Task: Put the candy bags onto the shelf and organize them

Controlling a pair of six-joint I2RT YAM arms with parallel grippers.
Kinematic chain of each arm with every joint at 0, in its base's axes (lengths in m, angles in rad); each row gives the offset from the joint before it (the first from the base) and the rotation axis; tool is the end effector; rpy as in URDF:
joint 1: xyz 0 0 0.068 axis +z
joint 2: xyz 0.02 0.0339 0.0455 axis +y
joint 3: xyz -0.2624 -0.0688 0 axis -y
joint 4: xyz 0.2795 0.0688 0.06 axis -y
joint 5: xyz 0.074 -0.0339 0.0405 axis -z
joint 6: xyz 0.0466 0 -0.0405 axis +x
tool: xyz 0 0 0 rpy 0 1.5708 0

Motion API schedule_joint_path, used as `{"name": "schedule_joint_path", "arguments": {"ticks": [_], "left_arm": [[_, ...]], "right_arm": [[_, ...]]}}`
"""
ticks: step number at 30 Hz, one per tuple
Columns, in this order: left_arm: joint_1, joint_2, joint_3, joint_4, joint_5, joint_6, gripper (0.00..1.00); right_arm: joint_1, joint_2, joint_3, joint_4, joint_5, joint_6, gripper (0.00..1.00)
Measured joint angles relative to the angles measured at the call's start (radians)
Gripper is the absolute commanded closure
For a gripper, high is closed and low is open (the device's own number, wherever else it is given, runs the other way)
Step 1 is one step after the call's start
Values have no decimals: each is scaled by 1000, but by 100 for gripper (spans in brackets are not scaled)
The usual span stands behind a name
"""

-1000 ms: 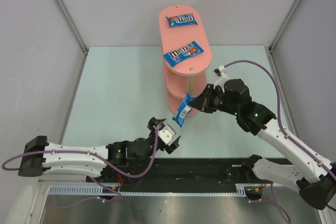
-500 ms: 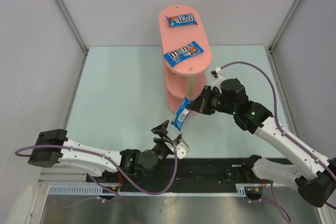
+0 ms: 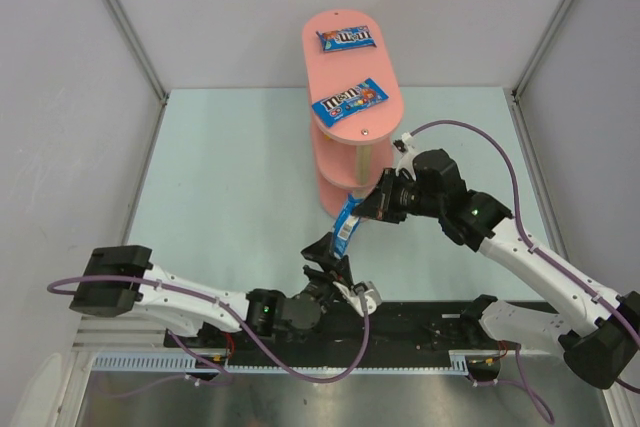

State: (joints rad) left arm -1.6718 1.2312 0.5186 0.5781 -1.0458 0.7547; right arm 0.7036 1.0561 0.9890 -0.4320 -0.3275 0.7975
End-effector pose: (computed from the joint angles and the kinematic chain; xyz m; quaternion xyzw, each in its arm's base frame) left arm 0.0119 -0.2824 0.2105 0.4961 0.5361 0.0849 0.6776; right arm 0.2019 0.1909 0.3265 -0.0433 0.8513 0.4461 0.2728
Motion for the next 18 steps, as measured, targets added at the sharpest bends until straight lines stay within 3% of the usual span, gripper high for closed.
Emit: {"name": "schedule_joint_path", "arguments": {"ticks": [7,12,18], "left_arm": [[-2,24,2,-6,-22,69,48],[-2,25,2,13,-25,113,51],[-2,50,2,54,-26,147,73]], "right_arm": [[0,0,0,-3,-17,0,100],[0,6,0,-4,-32,0,100],[-1,12,1,-3,-41,0,100]]}}
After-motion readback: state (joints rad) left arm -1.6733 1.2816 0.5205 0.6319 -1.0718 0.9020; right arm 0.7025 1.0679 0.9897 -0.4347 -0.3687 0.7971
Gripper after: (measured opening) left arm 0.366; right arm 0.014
